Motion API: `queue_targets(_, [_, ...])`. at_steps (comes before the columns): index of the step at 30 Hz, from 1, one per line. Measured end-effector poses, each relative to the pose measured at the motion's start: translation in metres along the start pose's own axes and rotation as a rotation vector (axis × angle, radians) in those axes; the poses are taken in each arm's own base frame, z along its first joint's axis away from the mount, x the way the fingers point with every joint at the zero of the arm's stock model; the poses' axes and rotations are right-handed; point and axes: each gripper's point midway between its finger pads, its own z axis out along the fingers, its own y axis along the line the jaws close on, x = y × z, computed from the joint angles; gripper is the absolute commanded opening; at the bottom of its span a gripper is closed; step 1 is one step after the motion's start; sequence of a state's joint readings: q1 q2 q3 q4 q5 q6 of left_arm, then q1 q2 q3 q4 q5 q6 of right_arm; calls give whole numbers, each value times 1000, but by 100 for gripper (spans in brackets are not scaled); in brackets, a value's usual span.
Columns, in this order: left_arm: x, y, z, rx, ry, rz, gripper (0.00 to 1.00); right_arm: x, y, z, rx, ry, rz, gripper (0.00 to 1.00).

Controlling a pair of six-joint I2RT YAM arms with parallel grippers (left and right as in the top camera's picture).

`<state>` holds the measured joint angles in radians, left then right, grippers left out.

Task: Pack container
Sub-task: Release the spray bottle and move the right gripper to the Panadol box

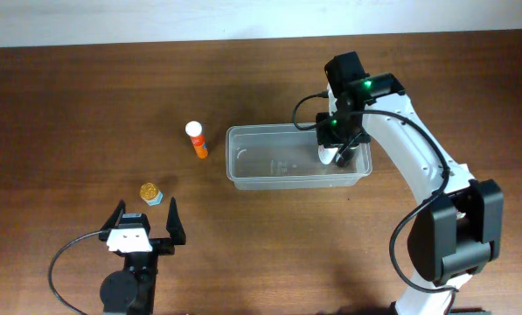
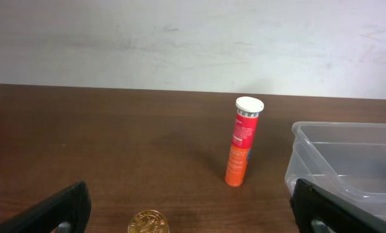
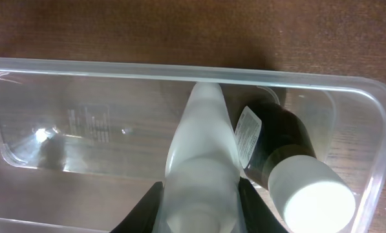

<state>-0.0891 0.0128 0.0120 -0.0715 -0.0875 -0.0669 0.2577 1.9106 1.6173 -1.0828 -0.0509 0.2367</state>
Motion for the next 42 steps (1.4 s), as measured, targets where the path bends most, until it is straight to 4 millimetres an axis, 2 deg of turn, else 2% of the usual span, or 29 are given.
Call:
queue_targets(3, [0, 0, 0, 0, 0, 0, 99, 0, 0, 1, 0, 0, -1, 25])
queue_targets(4, [0, 0, 0, 0, 0, 0, 99, 0, 0, 2, 0, -1, -1, 34])
queue_targets(5, [0, 0, 0, 0, 0, 0, 99, 0, 0, 2, -1, -3, -1, 36])
queue_targets(19, [0, 0, 0, 0, 0, 0, 99, -5, 2, 2, -8, -20, -2, 37])
queue_targets(22, [0, 0, 0, 0, 0, 0, 99, -2, 1, -8, -3, 2, -6, 37])
queue_targets(25, [0, 0, 0, 0, 0, 0, 100, -12, 5, -36, -6, -23, -24, 37])
queue_targets(30, [0, 0, 0, 0, 0, 0, 99, -31, 3, -110, 31, -126, -38, 40])
queue_targets(32, [0, 0, 0, 0, 0, 0, 99, -26, -5, -146, 68, -159, -33, 41])
queue_targets(34, [0, 0, 0, 0, 0, 0, 99, -20, -13, -173, 91, -192, -28, 41])
queue_targets(37, [0, 0, 0, 0, 0, 0, 99, -1, -35, -216, 129, -239, 14, 42])
queue_targets(42, [0, 0, 0, 0, 0, 0, 99, 20, -78, -258, 181, -331, 100, 43])
